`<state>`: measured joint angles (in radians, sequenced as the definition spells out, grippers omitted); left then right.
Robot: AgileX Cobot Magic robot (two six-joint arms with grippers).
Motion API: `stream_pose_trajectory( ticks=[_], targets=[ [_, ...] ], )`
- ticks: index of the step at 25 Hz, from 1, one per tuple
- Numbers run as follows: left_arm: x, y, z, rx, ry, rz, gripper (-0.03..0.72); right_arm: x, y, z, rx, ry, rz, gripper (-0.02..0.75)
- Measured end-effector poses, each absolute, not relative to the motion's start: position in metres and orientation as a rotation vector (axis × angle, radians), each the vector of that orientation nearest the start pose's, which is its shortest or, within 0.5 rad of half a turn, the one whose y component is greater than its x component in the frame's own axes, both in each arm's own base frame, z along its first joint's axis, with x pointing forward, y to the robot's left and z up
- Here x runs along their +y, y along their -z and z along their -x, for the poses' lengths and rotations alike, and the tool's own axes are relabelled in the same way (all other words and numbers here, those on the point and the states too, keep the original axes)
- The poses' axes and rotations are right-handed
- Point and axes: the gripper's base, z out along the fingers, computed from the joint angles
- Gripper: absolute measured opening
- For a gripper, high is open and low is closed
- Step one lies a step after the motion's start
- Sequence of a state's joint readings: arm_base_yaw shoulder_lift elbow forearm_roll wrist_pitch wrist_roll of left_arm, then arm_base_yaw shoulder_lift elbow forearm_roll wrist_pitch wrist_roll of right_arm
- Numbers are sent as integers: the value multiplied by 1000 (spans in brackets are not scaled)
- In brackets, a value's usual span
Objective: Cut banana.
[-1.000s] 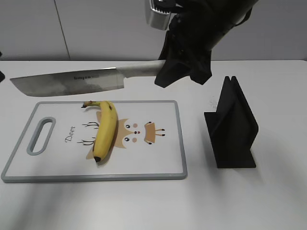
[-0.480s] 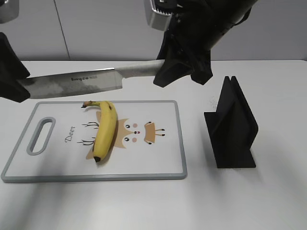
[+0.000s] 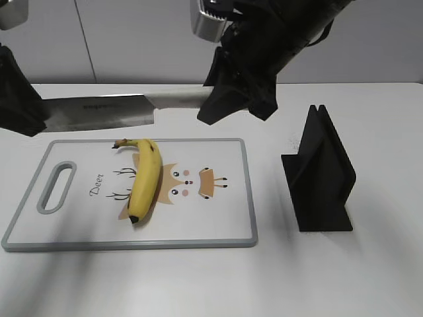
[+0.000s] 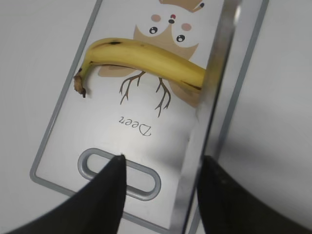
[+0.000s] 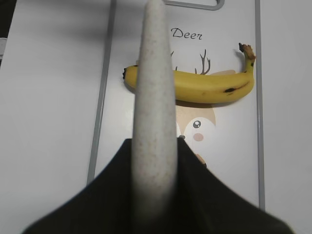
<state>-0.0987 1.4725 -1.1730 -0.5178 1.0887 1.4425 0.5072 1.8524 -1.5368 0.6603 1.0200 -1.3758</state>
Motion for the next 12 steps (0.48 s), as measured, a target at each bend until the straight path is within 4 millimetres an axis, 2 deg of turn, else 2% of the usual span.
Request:
stream_pose_trajectory(
  ticks=[7, 12],
  targets=[
    [-68, -299, -282, 2035, 288, -1648, 363, 234, -276, -325, 1754, -549, 1855, 174],
    [-65, -298, -282, 2040, 253, -1679, 205, 234, -276, -325, 1752, -539, 1853, 174]
  ],
)
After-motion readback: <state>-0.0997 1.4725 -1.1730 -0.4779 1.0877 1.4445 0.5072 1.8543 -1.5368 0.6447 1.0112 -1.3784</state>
